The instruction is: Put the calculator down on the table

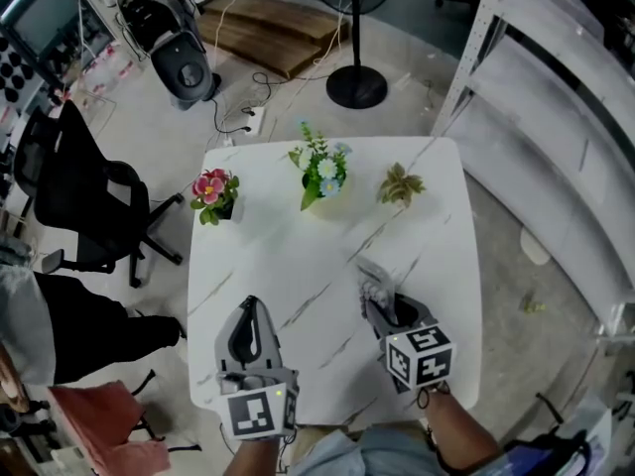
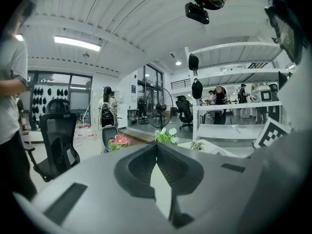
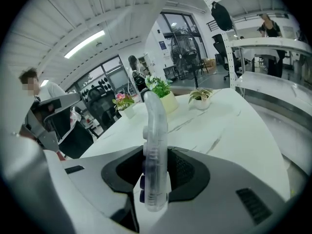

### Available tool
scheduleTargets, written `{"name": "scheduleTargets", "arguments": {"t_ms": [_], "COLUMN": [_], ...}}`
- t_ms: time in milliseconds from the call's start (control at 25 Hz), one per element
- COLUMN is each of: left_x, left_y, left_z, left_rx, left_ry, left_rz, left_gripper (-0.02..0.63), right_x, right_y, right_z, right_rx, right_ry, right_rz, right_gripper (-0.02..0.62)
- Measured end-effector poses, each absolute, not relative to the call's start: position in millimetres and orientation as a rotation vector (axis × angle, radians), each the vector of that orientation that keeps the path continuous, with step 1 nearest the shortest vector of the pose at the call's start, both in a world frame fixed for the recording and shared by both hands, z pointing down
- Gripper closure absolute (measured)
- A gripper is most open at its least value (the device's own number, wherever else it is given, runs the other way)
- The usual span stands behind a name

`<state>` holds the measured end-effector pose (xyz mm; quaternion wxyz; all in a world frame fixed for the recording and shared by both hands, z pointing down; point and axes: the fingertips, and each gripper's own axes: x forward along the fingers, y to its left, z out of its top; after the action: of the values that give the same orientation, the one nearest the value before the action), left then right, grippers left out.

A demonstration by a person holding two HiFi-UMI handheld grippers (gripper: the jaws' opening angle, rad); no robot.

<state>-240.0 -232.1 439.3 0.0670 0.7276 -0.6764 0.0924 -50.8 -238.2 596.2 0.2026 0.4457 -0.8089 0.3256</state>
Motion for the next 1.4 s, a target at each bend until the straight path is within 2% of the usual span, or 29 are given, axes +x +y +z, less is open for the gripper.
{"name": "scheduleTargets", "arguments": {"t_ms": [880,1400], "left_x": [-243.7,-237.9], "left_y": [-256.9,-261.4], "left_z": [443.7,449.3], "left_rx": [2.163,2.171], "left_ry": [-2.041,-2.008], "left_rz": [0.285,0.295], "left_gripper": [0.598,0.598], "right_x": [-41.0,-30.7], "right_y": [-262.8,-266.5], "right_z": [617.6,622.1], "right_rx": [1.278,1.304], "right_ry": [-2.178,-2.165], "right_rz": [1.246,1.168], "right_gripper": [0.448,0.425]}}
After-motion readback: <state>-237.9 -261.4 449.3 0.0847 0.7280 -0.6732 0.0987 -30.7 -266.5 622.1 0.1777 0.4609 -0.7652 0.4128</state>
